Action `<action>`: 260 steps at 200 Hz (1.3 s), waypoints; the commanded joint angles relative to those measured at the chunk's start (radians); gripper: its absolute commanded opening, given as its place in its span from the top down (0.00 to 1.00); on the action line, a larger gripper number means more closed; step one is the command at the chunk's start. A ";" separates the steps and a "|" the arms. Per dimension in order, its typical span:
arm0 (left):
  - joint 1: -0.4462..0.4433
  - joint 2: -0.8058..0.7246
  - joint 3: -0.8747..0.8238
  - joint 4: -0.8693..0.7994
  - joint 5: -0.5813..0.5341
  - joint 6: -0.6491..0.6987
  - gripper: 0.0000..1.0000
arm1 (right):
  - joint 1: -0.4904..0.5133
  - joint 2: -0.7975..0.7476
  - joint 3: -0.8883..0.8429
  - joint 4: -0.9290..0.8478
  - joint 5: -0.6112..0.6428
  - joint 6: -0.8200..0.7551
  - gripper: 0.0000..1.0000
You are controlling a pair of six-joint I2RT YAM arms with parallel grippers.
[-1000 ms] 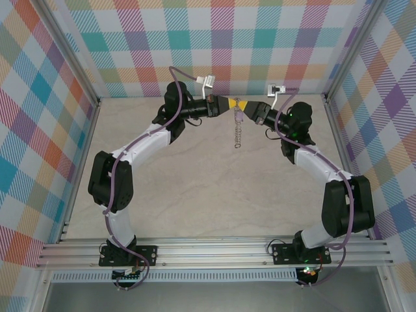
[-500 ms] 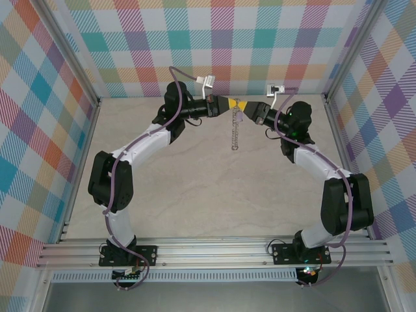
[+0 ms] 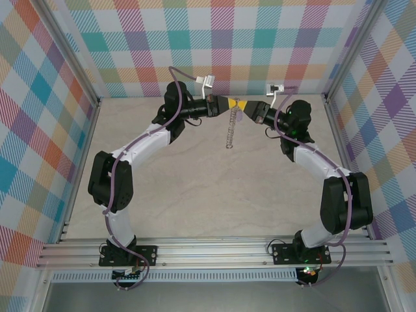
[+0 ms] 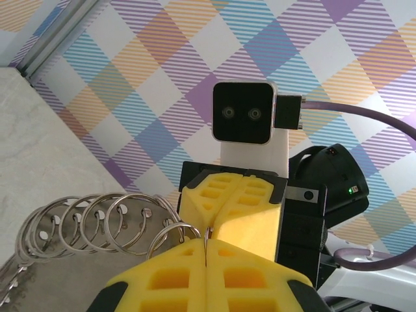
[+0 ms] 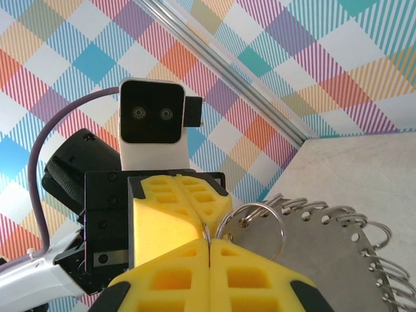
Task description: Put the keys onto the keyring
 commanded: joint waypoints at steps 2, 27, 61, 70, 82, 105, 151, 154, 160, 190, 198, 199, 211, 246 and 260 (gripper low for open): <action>0.004 -0.046 0.044 -0.063 -0.020 0.075 0.85 | 0.003 0.000 0.059 -0.041 -0.035 -0.064 1.00; 0.041 -0.067 0.073 -0.154 -0.025 0.137 0.59 | -0.018 0.007 0.107 -0.138 -0.097 -0.130 1.00; 0.087 -0.065 0.146 -0.313 0.009 0.242 0.47 | -0.056 0.037 0.183 -0.278 -0.206 -0.205 1.00; 0.096 -0.052 0.178 -0.357 0.029 0.266 0.46 | -0.063 0.046 0.200 -0.305 -0.233 -0.224 1.00; 0.103 -0.030 0.226 -0.421 0.068 0.305 0.45 | -0.072 0.062 0.228 -0.336 -0.273 -0.245 1.00; 0.105 0.025 0.344 -0.581 0.136 0.406 0.45 | -0.082 0.101 0.288 -0.393 -0.355 -0.279 1.00; 0.105 0.131 0.552 -0.894 0.245 0.576 0.57 | -0.084 0.172 0.367 -0.454 -0.477 -0.309 1.00; 0.105 0.136 0.559 -0.904 0.249 0.581 0.58 | -0.084 0.175 0.368 -0.455 -0.479 -0.309 1.00; 0.105 0.144 0.572 -0.922 0.251 0.586 0.61 | -0.084 0.181 0.370 -0.453 -0.485 -0.304 1.00; 0.103 0.167 0.590 -0.937 0.261 0.590 0.67 | -0.084 0.203 0.363 -0.380 -0.508 -0.242 1.00; 0.102 0.172 0.592 -0.939 0.262 0.590 0.67 | -0.083 0.206 0.361 -0.360 -0.511 -0.226 1.00; 0.102 0.173 0.592 -0.940 0.262 0.590 0.67 | -0.083 0.207 0.361 -0.358 -0.512 -0.224 1.00; 0.097 0.182 0.595 -0.942 0.264 0.590 0.68 | -0.082 0.211 0.358 -0.341 -0.512 -0.211 1.00; 0.082 0.205 0.614 -0.953 0.268 0.591 0.68 | -0.074 0.221 0.359 -0.310 -0.519 -0.186 1.00; 0.077 0.214 0.623 -0.956 0.270 0.590 0.68 | -0.070 0.223 0.362 -0.310 -0.520 -0.187 1.00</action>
